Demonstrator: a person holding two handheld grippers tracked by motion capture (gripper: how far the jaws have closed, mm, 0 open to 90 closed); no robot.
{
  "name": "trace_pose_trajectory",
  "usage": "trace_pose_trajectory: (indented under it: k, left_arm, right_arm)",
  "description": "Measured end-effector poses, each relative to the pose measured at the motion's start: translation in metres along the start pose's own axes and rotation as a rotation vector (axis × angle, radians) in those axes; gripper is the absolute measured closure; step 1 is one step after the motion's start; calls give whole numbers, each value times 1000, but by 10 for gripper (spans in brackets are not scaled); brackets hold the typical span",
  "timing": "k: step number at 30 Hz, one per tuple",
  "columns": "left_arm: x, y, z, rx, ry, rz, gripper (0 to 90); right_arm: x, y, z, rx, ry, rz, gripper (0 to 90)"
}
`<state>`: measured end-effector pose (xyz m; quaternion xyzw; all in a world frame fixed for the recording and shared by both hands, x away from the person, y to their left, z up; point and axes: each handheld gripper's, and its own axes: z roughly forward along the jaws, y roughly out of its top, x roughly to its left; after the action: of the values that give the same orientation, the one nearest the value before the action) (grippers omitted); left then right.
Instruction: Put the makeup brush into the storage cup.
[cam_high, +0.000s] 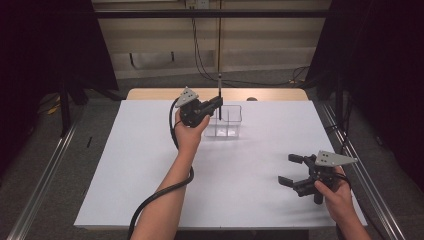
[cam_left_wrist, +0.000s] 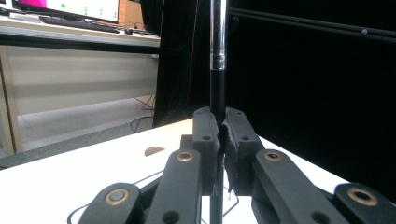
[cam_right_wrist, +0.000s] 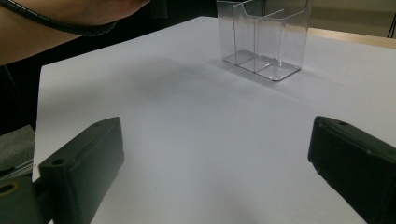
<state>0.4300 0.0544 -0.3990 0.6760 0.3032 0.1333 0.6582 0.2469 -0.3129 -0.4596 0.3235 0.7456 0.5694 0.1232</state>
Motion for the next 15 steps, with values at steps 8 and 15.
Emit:
trace_pose_trajectory:
  k: [8,15]
  left_arm:
    - [2,-1,8,-6,8,2,841]
    - [4,-1,12,-13,25,16,840]
  right_arm:
    - [0,0,0,-1,2,0,35]
    - [-1,-1,-1,-3,6,-1,35]
